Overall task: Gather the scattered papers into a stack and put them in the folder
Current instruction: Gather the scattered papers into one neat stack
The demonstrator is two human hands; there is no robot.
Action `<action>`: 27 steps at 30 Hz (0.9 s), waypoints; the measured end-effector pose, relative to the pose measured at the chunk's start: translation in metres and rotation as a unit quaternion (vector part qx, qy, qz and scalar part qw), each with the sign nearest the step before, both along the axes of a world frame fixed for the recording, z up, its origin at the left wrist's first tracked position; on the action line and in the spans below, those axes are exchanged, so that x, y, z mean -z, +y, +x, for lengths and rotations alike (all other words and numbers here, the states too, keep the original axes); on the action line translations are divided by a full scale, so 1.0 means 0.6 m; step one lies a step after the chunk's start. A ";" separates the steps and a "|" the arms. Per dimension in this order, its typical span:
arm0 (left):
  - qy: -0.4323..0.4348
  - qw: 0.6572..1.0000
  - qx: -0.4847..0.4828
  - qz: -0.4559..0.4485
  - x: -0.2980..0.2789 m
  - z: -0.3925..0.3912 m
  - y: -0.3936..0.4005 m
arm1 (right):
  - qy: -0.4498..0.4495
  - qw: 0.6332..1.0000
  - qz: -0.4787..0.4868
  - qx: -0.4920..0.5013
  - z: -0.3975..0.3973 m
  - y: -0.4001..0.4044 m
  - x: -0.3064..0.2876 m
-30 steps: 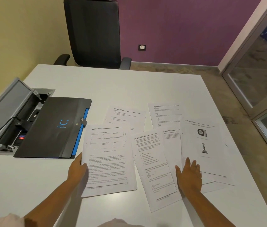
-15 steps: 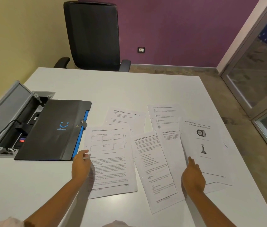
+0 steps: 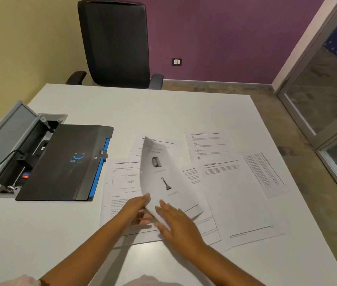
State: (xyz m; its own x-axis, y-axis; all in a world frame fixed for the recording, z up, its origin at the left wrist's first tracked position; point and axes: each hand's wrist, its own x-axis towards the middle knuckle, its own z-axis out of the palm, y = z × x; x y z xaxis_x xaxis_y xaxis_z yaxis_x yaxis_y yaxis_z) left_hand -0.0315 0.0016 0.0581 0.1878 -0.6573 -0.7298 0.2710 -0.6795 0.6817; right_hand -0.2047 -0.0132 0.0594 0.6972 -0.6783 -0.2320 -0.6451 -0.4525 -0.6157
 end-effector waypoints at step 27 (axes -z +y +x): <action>-0.116 0.987 -0.063 0.094 0.052 0.046 0.029 | 0.232 0.912 0.001 0.339 -0.165 -0.066 0.080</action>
State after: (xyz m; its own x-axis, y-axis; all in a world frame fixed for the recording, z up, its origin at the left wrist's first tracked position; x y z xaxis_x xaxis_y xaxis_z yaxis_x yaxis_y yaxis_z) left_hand -0.0039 0.0188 0.0269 0.4349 -0.4751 -0.7650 0.2126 -0.7713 0.5999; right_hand -0.3034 -0.0530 0.0115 -0.0556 -0.9160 -0.3974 -0.9674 0.1479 -0.2057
